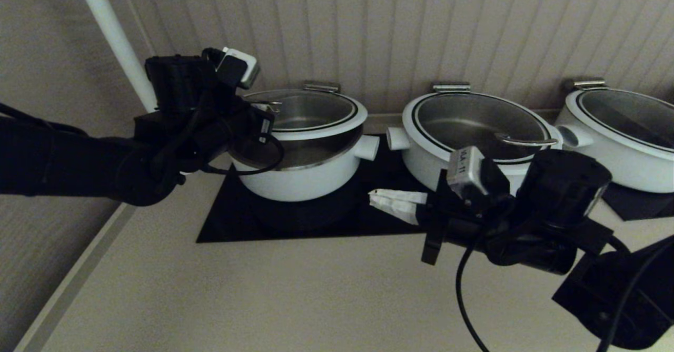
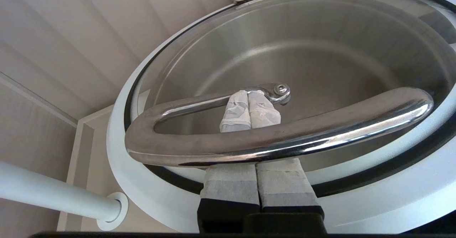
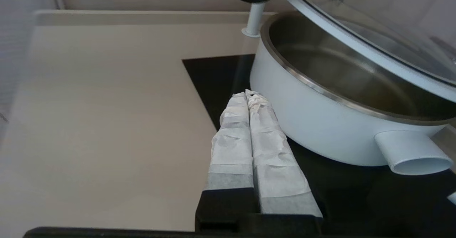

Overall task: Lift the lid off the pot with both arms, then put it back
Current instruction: Hold the pot lid with the right arm

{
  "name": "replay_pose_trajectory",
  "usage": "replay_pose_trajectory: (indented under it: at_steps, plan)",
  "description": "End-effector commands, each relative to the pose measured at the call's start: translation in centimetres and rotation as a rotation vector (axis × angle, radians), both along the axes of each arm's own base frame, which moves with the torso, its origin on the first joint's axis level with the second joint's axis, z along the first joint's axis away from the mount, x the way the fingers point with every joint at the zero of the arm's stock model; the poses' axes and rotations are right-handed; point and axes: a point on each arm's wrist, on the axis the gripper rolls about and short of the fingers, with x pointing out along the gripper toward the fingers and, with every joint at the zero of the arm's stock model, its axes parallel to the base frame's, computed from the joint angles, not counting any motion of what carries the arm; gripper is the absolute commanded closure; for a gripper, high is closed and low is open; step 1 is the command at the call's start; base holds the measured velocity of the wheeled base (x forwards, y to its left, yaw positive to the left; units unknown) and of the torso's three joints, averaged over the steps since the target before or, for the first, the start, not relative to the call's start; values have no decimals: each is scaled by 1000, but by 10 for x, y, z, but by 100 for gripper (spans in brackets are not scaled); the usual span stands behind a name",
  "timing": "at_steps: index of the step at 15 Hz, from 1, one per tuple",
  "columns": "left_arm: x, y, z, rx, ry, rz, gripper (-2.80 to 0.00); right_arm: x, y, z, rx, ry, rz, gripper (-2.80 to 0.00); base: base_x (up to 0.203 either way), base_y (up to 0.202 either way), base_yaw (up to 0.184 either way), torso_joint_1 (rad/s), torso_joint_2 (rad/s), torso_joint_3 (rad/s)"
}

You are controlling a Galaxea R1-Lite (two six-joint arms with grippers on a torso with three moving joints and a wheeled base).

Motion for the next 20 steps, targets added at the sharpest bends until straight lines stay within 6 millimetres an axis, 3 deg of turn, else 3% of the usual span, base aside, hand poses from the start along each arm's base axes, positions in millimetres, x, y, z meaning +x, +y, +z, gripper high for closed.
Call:
replay_pose_trajectory:
  at_steps: [1, 10, 20]
  plan:
    - [0, 0, 0, 2, -1, 2, 0, 13, 4, -10, -12, 14, -14, 0, 0, 0, 0, 0, 0, 0]
    - [0, 0, -1, 3, 2, 2, 0, 59, 24, -12, 28, -31, -104, 0, 0, 0, 0, 0, 0, 0]
    - [-1, 0, 1, 1, -3, 2, 0, 92, 45, -10, 124, 2, -99, 0, 0, 0, 0, 0, 0, 0]
